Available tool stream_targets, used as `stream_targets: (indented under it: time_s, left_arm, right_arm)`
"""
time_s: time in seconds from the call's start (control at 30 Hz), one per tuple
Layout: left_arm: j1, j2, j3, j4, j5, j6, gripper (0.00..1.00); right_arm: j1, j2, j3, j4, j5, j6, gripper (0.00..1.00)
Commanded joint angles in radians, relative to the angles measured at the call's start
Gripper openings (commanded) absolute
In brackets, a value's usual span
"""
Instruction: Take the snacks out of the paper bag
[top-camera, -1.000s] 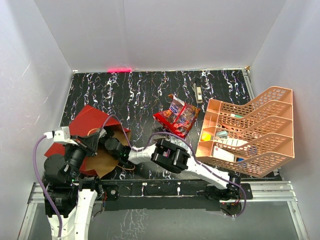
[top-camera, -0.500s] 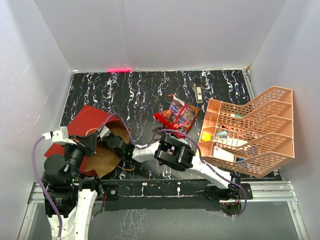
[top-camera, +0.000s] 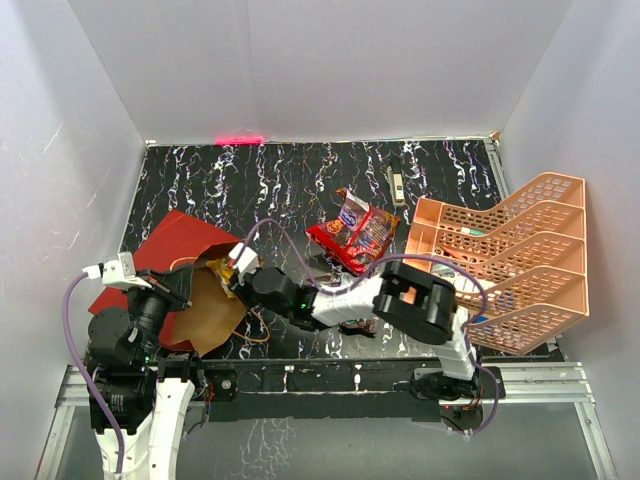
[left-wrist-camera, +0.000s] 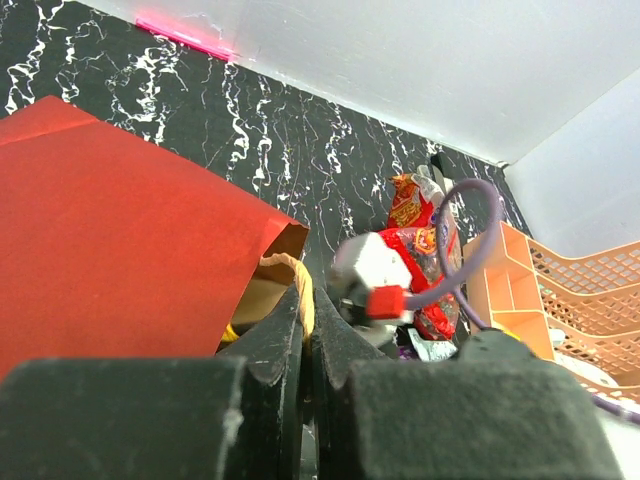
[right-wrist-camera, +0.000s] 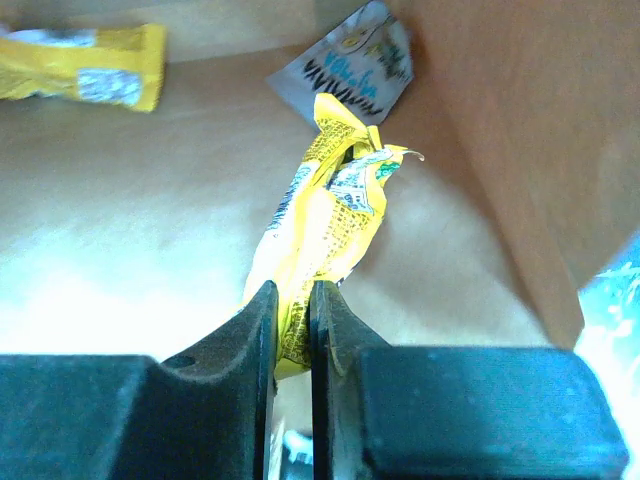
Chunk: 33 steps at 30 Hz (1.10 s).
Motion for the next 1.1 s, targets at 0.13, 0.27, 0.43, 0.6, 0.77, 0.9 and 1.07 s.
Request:
stream_targets:
  time_s: [0.13,0.27,0.43,0.6,0.77,0.9,1.07]
  left_arm:
    - [0.007,-0.002,0.002,0.009,-0.022,-0.012,0.00]
    - [0.006,-0.018,0.000,0.013,-0.016,-0.013,0.00]
    - [0.007,-0.038,-0.003,0.016,-0.012,-0.013,0.00]
    - [0.008,-0.048,-0.005,0.019,-0.013,-0.013,0.00]
    - [0.004,-0.046,-0.005,0.018,-0.010,-0.013,0.00]
    - [0.003,-0.042,-0.005,0.020,-0.012,-0.013,0.00]
    - [0.003,-0.039,-0.003,0.017,-0.010,-0.012,0.00]
  right_arm:
    - [0.005,-0.378,-0.270,-0.163,-0.252,0.169,0.07]
    - [0.005,-0.589,-0.372,-0.361,-0.217,0.165,0.07]
    - [0.005,-0.856,-0.473,-0.631,0.030,0.265,0.07]
    - [-0.033,-1.006,-0.600,-0.673,0.173,0.415,0.07]
    - [-0.143,-0.909,-0.568,-0.692,0.138,0.433,0.07]
    - [-0.169,-0.828,-0.525,-0.737,0.168,0.412,0.07]
    - [-0.170,-0.774,-0.506,-0.779,0.186,0.405,0.09]
